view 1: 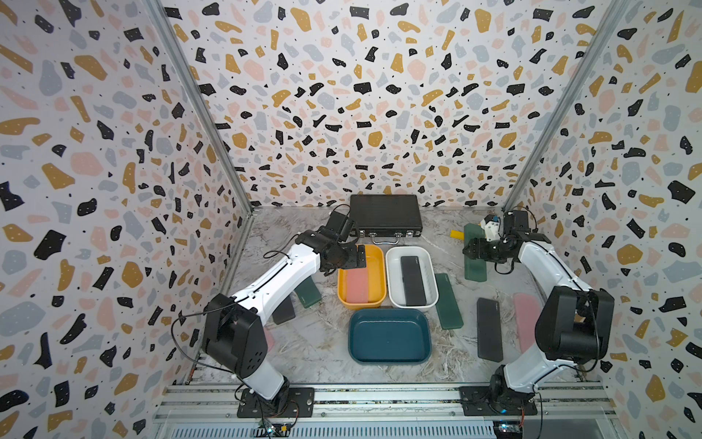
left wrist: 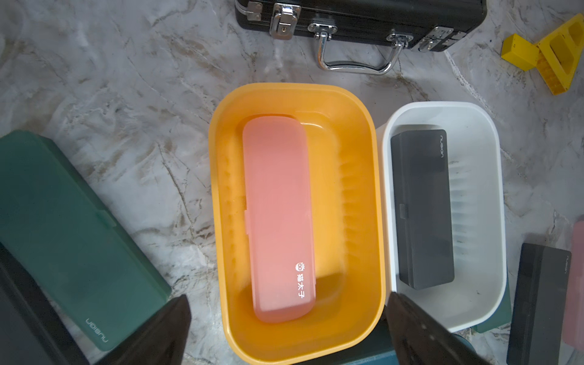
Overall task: Place the pencil cases by color into the storage box
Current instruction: Pick up the pencil case from the center of the board, then place the pencil case at the storage box.
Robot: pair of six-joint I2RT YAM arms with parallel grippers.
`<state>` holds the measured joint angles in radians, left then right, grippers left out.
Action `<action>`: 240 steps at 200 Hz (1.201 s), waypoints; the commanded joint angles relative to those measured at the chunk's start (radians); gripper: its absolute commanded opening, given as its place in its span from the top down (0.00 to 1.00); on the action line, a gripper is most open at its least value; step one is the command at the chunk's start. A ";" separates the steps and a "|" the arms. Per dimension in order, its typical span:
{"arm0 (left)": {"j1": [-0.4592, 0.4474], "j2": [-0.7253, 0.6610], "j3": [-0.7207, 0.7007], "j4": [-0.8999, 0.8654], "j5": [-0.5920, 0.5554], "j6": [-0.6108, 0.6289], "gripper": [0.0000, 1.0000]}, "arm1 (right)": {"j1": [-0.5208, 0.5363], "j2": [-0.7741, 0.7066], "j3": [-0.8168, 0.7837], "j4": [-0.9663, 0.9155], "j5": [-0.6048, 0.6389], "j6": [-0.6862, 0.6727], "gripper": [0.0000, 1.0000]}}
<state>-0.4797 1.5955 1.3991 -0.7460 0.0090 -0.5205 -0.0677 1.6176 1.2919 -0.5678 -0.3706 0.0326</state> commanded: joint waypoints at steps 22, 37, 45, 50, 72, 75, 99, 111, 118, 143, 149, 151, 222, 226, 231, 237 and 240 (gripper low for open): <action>0.065 -0.089 -0.040 -0.025 0.034 -0.022 0.00 | 0.092 -0.116 0.012 -0.038 -0.100 -0.105 0.43; 0.091 -0.114 -0.057 -0.027 0.046 -0.028 0.00 | 0.129 -0.144 0.015 -0.057 -0.109 -0.132 0.43; 0.104 -0.126 -0.065 -0.028 0.051 -0.031 0.00 | 0.148 -0.157 0.020 -0.068 -0.111 -0.146 0.43; 0.112 -0.133 -0.071 -0.030 0.054 -0.032 0.00 | 0.158 -0.164 0.022 -0.078 -0.113 -0.153 0.43; 0.132 -0.155 -0.085 -0.034 0.061 -0.039 0.00 | 0.204 -0.186 0.042 -0.117 -0.116 -0.176 0.43; 0.134 -0.156 -0.087 -0.035 0.060 -0.039 0.00 | 0.209 -0.187 0.045 -0.124 -0.116 -0.179 0.43; 0.143 -0.167 -0.095 -0.043 0.063 -0.044 0.00 | 0.262 -0.203 0.068 -0.170 -0.093 -0.208 0.43; 0.147 -0.172 -0.097 -0.044 0.063 -0.048 0.00 | 0.284 -0.210 0.076 -0.186 -0.091 -0.215 0.43; 0.147 -0.175 -0.100 -0.044 0.065 -0.052 0.00 | 0.297 -0.216 0.078 -0.195 -0.091 -0.223 0.43; 0.154 -0.183 -0.100 -0.050 0.058 -0.057 0.00 | 0.358 -0.236 0.082 -0.232 -0.079 -0.266 0.43; 0.157 -0.187 -0.099 -0.054 0.055 -0.057 0.00 | 0.373 -0.241 0.082 -0.244 -0.082 -0.280 0.44; 0.158 -0.188 -0.100 -0.055 0.053 -0.058 0.00 | 0.377 -0.241 0.082 -0.247 -0.085 -0.285 0.44; 0.257 -0.222 -0.109 -0.095 0.072 -0.075 0.00 | 0.647 -0.248 0.111 -0.451 -0.085 -0.543 0.44; 0.264 -0.223 -0.112 -0.095 0.074 -0.076 0.00 | 0.665 -0.246 0.111 -0.457 -0.072 -0.551 0.43; 0.270 -0.226 -0.113 -0.096 0.077 -0.077 0.00 | 0.687 -0.244 0.108 -0.460 -0.055 -0.558 0.44; 0.275 -0.230 -0.116 -0.095 0.078 -0.077 0.00 | 0.714 -0.242 0.107 -0.461 -0.035 -0.565 0.44; 0.278 -0.232 -0.117 -0.095 0.078 -0.078 0.00 | 0.729 -0.241 0.104 -0.462 -0.024 -0.569 0.44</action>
<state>-0.2264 1.3941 1.3014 -0.8230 0.0715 -0.5877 0.5804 1.3956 1.3643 -0.9504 -0.4522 -0.4446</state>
